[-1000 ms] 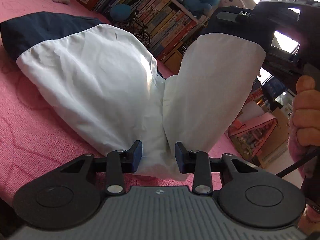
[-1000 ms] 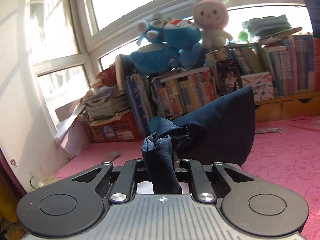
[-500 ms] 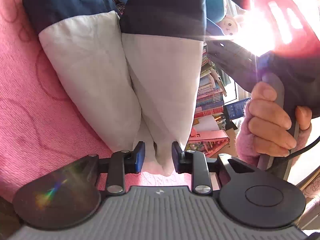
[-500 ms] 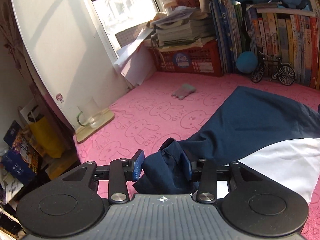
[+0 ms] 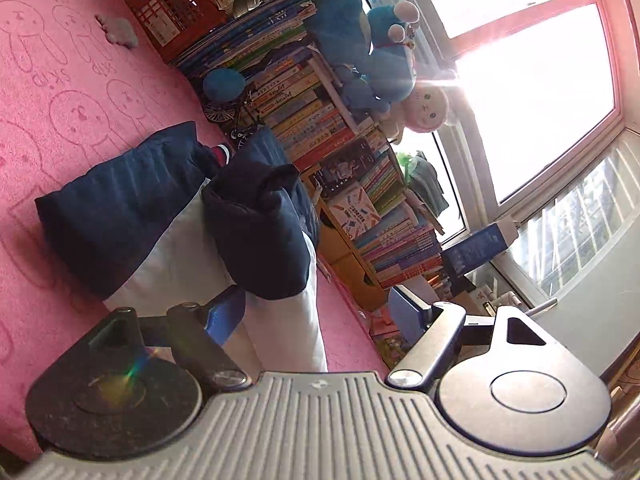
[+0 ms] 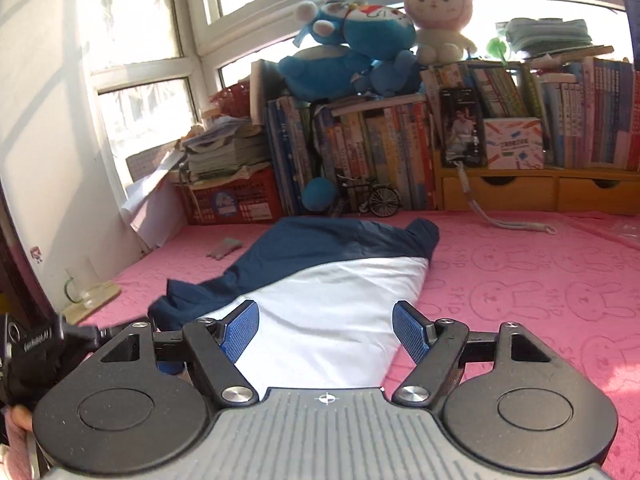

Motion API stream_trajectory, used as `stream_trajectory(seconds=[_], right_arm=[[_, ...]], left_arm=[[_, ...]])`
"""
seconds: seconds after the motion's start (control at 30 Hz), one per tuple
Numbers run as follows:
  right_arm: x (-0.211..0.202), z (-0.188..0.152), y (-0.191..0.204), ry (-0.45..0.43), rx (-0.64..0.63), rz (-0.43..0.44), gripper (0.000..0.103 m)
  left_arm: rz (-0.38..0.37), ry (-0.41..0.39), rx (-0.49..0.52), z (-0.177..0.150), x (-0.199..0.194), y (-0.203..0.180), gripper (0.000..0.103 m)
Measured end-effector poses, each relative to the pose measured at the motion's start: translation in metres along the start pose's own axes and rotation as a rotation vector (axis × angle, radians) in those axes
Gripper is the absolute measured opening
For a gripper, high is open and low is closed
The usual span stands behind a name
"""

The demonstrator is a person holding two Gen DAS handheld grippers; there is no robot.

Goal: Fold clothes

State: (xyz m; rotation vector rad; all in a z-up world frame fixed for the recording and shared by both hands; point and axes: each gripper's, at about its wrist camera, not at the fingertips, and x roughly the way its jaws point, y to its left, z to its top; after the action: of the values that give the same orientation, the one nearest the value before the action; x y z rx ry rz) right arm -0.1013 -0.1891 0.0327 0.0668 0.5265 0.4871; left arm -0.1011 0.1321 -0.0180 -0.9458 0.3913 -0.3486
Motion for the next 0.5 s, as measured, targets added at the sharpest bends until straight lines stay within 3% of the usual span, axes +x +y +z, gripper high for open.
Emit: stream_trajectory(seconds=[0.13,0.17,0.2,0.3,0.5], right_arm=[[0.010,-0.048,0.016,0.081,-0.045,-0.067,0.076],[0.013,-0.057,0.022,0.092,-0.042,-0.074,0.076],[0.016,-0.066,0.029,0.100,-0.037,-0.083,0.076],[0.026,-0.080,0.043,0.089,-0.010,-0.111,0.076],[0.048,-0.086,0.058,0.041,0.030,-0.223,0.076]], left_arm=[[0.112,-0.015,-0.006,0.006,0.033,0.002,0.078],[0.140,-0.043,-0.007,0.006,0.036,0.003,0.073],[0.176,-0.069,-0.005,0.008,0.039,0.004,0.052],[0.267,-0.128,0.000,0.013,0.042,0.004,0.016],[0.296,-0.253,0.048,0.014,0.022,0.005,0.009]])
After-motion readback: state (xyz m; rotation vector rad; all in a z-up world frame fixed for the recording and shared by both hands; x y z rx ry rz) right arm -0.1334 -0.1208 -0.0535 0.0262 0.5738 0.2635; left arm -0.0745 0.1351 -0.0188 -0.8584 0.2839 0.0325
